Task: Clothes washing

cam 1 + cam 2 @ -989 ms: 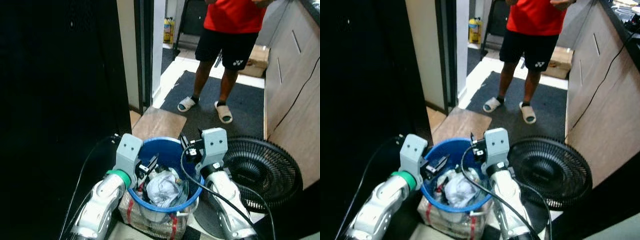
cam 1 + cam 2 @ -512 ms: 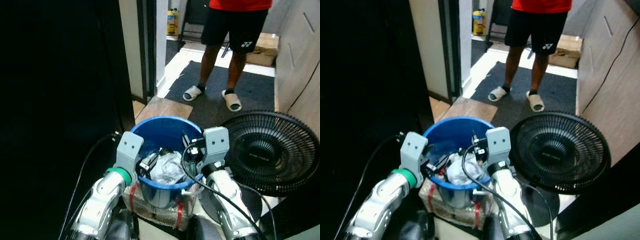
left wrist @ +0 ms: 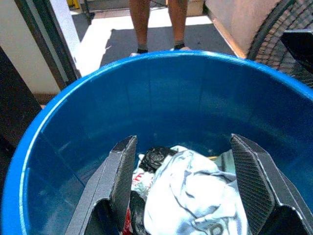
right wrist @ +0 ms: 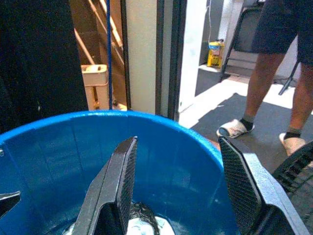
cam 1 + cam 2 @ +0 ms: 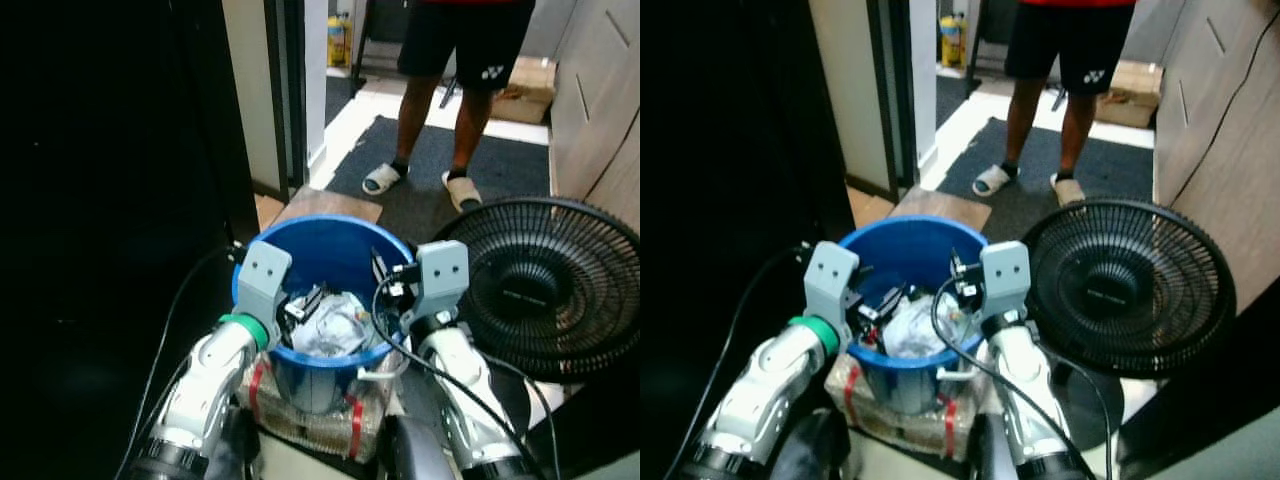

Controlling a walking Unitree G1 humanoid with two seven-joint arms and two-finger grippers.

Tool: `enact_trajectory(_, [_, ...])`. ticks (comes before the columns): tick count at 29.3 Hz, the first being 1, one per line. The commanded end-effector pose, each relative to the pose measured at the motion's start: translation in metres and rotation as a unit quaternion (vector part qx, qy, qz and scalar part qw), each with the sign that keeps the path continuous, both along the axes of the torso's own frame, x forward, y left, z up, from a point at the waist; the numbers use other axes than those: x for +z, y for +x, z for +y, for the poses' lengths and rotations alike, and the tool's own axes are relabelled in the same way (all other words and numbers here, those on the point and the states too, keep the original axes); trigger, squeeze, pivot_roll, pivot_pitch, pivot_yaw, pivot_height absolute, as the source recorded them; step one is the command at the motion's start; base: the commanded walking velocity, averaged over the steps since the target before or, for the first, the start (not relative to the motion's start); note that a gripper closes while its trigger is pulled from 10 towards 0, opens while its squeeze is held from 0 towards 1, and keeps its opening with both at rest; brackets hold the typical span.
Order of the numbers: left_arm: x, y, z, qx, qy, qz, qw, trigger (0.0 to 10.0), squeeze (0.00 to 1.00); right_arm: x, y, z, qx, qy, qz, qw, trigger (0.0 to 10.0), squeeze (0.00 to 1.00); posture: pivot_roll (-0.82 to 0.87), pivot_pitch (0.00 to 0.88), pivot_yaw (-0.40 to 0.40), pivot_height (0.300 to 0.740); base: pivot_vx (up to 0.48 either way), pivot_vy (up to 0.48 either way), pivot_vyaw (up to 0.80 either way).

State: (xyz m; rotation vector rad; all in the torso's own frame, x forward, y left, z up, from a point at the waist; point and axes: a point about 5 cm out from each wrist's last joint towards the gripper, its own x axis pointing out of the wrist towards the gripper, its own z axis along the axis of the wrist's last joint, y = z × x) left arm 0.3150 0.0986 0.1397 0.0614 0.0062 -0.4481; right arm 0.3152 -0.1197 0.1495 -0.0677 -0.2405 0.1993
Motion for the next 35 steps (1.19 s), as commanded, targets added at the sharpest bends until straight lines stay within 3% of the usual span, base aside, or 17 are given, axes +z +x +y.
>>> enact_trajectory(1, [-0.002, 0.001, 0.002, 0.005, -0.003, 0.007, 1.0, 10.0, 0.0, 0.002, 0.001, 0.002, 0.006, 0.002, 0.0, 1.0, 10.0, 0.0, 0.06, 0.045, 0.064, 0.52, 0.0, 0.0, 0.0])
enact_trajectory(8, [0.009, 0.005, -0.001, 0.013, -0.024, -0.002, 1.0, 10.0, 0.0, 0.011, 0.002, 0.003, 0.016, 0.006, -0.011, 1.0, 10.0, 0.0, 0.06, 0.045, 0.062, 0.495, 0.0, 0.0, 0.0])
enact_trajectory(11, [0.028, 0.007, -0.004, 0.012, -0.046, -0.022, 0.999, 10.0, 0.0, 0.028, 0.002, 0.006, 0.029, 0.019, -0.033, 0.999, 10.0, 0.0, 0.07, 0.052, 0.056, 0.48, 0.0, 0.0, 0.0])
enact_trajectory(17, [0.047, 0.01, -0.007, 0.012, -0.067, -0.04, 0.997, 10.0, 0.0, 0.043, 0.002, 0.009, 0.038, 0.028, -0.054, 0.997, 10.0, 0.0, 0.07, 0.058, 0.053, 0.465, 0.0, 0.0, 0.0])
enact_trajectory(19, [0.065, 0.012, -0.01, 0.011, -0.087, -0.058, 0.994, 10.0, 0.0, 0.056, 0.001, 0.011, 0.049, 0.037, -0.071, 0.996, 10.0, 0.0, 0.07, 0.061, 0.052, 0.455, 0.0, 0.0, 0.0])
enact_trajectory(23, [0.075, 0.013, -0.013, 0.008, -0.096, -0.066, 0.993, 10.0, 0.0, 0.065, 0.001, 0.014, 0.063, 0.039, -0.081, 0.994, 10.0, 0.0, 0.06, 0.075, 0.051, 0.445, 0.0, 0.0, 0.0])
enact_trajectory(30, [0.073, 0.017, -0.017, 0.007, -0.091, -0.061, 0.994, 10.0, 0.0, 0.065, 0.004, 0.015, 0.075, 0.032, -0.075, 0.994, 10.0, 0.0, 0.06, 0.111, 0.051, 0.435, 0.0, 0.0, 0.0])
enact_trajectory(35, [0.062, 0.025, -0.025, 0.014, -0.072, -0.037, 0.997, 10.0, 0.0, 0.051, 0.016, 0.016, 0.079, 0.019, -0.039, 0.996, 10.0, 0.0, 0.06, 0.146, 0.057, 0.42, 0.0, 0.0, 0.0])
